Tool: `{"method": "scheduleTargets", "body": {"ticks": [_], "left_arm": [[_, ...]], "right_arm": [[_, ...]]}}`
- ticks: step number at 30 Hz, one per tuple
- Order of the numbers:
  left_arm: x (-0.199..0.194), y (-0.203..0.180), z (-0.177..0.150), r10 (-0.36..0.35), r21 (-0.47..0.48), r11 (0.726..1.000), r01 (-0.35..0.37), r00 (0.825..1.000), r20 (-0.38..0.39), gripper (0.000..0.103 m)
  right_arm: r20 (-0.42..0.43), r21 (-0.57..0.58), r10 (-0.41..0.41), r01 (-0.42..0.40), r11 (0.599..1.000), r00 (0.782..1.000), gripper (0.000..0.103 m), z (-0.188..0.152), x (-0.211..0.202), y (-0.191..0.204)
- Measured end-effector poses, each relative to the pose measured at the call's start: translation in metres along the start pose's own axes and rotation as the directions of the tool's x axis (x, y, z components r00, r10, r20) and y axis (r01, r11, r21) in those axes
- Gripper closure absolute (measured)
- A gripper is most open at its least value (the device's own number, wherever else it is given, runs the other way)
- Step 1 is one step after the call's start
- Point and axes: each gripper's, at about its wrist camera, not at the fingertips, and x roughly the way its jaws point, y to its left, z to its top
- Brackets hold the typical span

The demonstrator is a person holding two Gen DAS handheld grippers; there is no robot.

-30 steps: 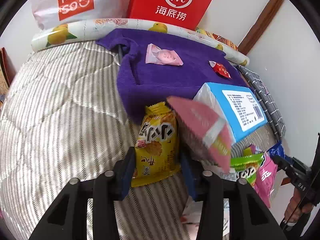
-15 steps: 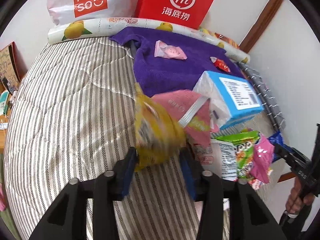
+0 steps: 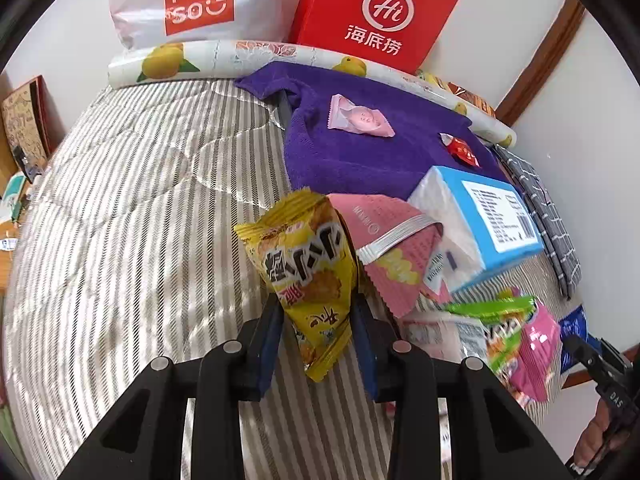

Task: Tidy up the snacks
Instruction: 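Grasp the yellow chip bag with the left gripper while the right gripper holds the blue wrapper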

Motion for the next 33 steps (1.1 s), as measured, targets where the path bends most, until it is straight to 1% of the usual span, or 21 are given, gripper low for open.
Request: {"method": "scheduleTargets", "body": {"ticks": [10,16,20,23,25,33], "left_arm": [[-0.048,-0.018,-0.018,0.005,0.033,0.999,-0.007,0.998,0.056,0.072],[-0.076,-0.029,-0.028,-0.015,0.047,0.999,0.011,0.996,0.084,0.072],[-0.089,-0.044,-0.031,-0.03,0.074,0.997,0.022,0.995,0.099,0.072],[-0.095,-0.055,-0.032,-0.038,0.09,0.996,0.029,0.993,0.107,0.072],[-0.098,-0.063,-0.032,-0.059,0.099,0.994,0.048,0.992,0.11,0.072],[-0.099,-0.098,-0.027,-0.101,0.14,0.987,0.085,0.989,0.111,0.072]], "right_arm": [[0.049,-0.008,0.021,-0.021,1.0,0.999,0.069,-0.003,-0.027,0.009],[0.075,-0.007,0.026,-0.026,1.0,0.997,0.069,-0.004,-0.044,0.012],[0.09,-0.002,0.033,-0.033,0.999,0.995,0.069,-0.003,-0.052,0.012],[0.102,-0.004,0.033,-0.033,0.999,0.994,0.069,0.0,-0.058,0.015],[0.113,-0.007,0.031,-0.031,1.0,0.993,0.069,0.003,-0.062,0.016],[0.142,-0.027,0.022,-0.018,0.999,0.99,0.069,0.018,-0.075,0.021]]}}
